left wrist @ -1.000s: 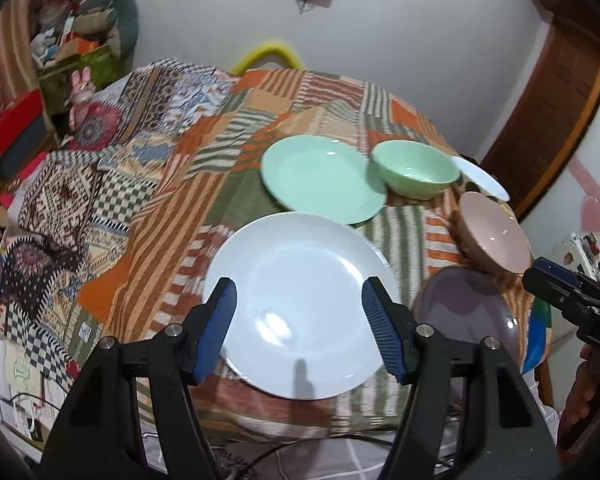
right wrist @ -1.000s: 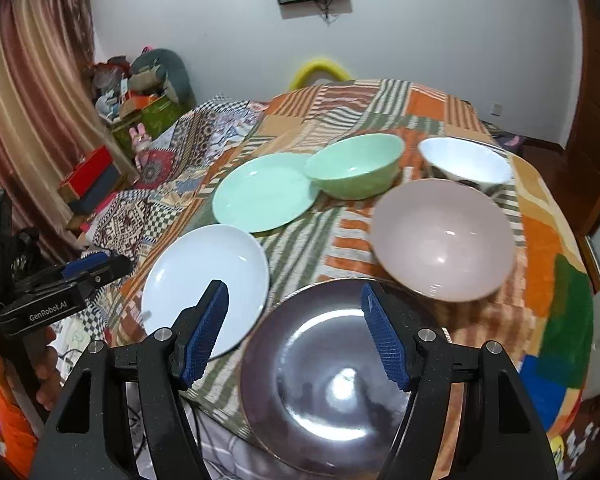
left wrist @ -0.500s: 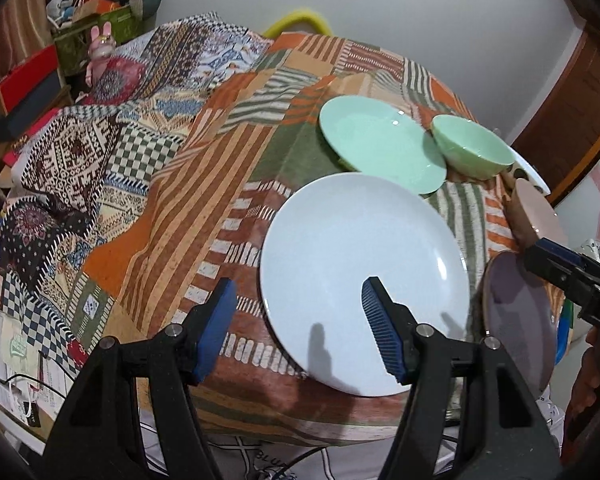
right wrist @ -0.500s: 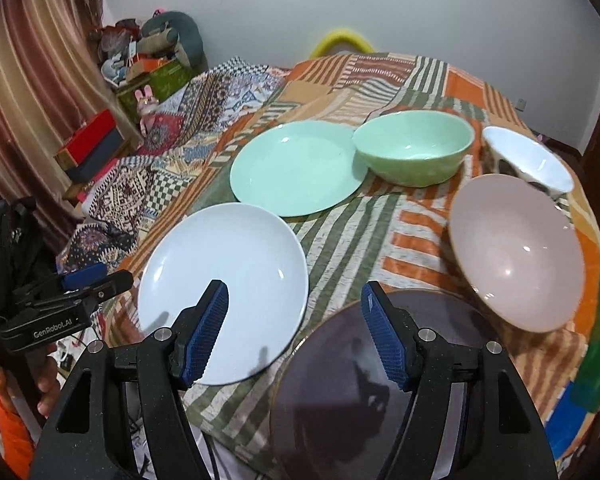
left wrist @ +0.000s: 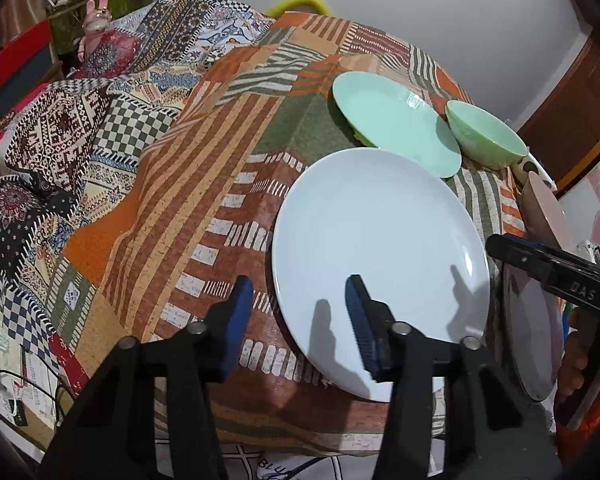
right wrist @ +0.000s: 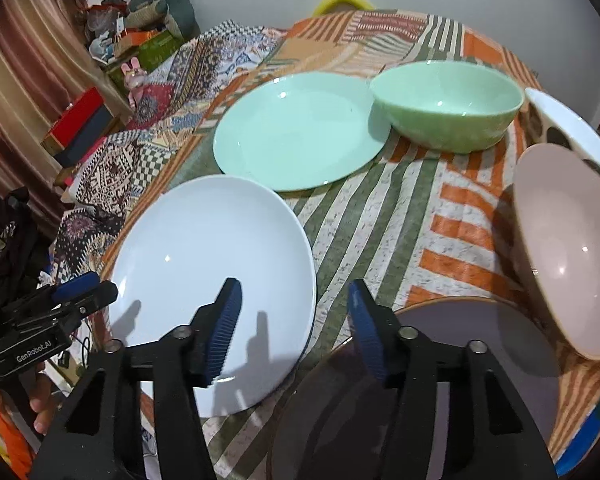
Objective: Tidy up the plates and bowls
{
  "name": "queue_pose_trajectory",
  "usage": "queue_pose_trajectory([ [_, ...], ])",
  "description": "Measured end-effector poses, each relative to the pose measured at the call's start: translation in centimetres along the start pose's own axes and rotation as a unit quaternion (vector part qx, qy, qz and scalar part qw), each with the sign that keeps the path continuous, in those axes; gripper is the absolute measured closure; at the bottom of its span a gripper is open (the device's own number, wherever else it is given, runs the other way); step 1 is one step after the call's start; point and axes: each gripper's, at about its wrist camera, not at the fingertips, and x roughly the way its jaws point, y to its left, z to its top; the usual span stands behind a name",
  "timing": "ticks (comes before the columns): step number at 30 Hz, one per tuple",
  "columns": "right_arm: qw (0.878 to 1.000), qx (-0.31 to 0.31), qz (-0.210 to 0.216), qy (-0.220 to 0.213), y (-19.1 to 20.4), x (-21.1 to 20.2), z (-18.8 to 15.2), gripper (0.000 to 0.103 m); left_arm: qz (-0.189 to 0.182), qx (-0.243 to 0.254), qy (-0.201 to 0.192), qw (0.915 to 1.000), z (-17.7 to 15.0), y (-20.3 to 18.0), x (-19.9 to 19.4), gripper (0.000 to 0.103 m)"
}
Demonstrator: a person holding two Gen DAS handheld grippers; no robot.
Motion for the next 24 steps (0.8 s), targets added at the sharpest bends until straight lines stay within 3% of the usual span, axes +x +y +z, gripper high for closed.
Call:
queue_pose_trajectory([
  [2,1.0,-0.002,0.0,0.006,0.0,0.4,0.1,0.064,-0.001,-0.001,0.001,1.0,0.0,0.2,0.4,0.071],
  [7,1.0,-0.005,0.0,0.019,-0.1,1.1,0.3,0.072,-0.007,-0.008,0.009,0.9999,-0.1,0.5,1.1,0.079],
  [14,0.999,0.0,0.002,0.034,-0.3,2.1,0.2,0.078,-0.012,-0.01,0.015,0.9998,-0.2,0.5,1.7,0.08],
  [24,0.999,-0.008,-0.01,0.035,0.1,2.6,0.2,0.079,-0.016,-0.016,0.028,0.9993,0.0,0.5,2.2,0.08],
])
